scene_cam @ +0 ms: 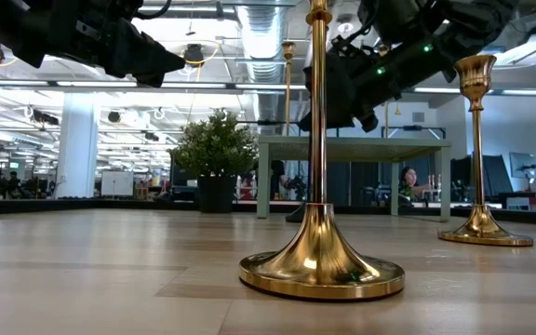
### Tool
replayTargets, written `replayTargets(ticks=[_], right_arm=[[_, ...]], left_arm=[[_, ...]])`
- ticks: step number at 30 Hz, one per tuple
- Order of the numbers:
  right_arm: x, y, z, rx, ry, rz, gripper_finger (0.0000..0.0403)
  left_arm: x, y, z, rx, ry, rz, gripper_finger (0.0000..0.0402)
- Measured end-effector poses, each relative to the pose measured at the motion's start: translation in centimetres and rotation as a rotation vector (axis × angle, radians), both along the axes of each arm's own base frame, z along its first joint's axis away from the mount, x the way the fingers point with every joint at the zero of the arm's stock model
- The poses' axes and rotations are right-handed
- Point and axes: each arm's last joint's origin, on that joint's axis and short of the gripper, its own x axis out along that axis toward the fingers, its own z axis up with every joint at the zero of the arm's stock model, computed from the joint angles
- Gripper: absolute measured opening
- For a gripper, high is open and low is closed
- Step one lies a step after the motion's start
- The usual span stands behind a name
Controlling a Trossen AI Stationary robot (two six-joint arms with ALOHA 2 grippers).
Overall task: Pick & Place candle stick holders
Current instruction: Put the black candle holder on the shelf
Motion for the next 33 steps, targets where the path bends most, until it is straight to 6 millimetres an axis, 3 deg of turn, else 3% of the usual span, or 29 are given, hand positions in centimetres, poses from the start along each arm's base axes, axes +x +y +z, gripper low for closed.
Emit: replayTargets(ticks=[7, 18, 26, 33], right_arm=[[-1.1, 0.8, 1.0, 0.031, 0.030, 0.021, 0.0006], [-7.9, 2.6, 7.9, 0.121, -0.072, 0.106, 0.0003], [-12.1, 0.6, 10.9, 0.082, -0.168, 0.021, 0.0001], [-12.7, -1.2, 13.9, 0.063, -0.093, -0.025, 0.0001]], left_arm=[[0.0, 0.0, 0.0, 0.000, 0.000, 0.000, 0.0008], [0.0, 0.0, 0.0, 0.000, 0.000, 0.000, 0.0008], [0.0, 0.1, 0.0, 0.001, -0.001, 0.033, 0.0008], [0.0, 0.1, 0.0, 0.001, -0.001, 0.042, 0.0008]])
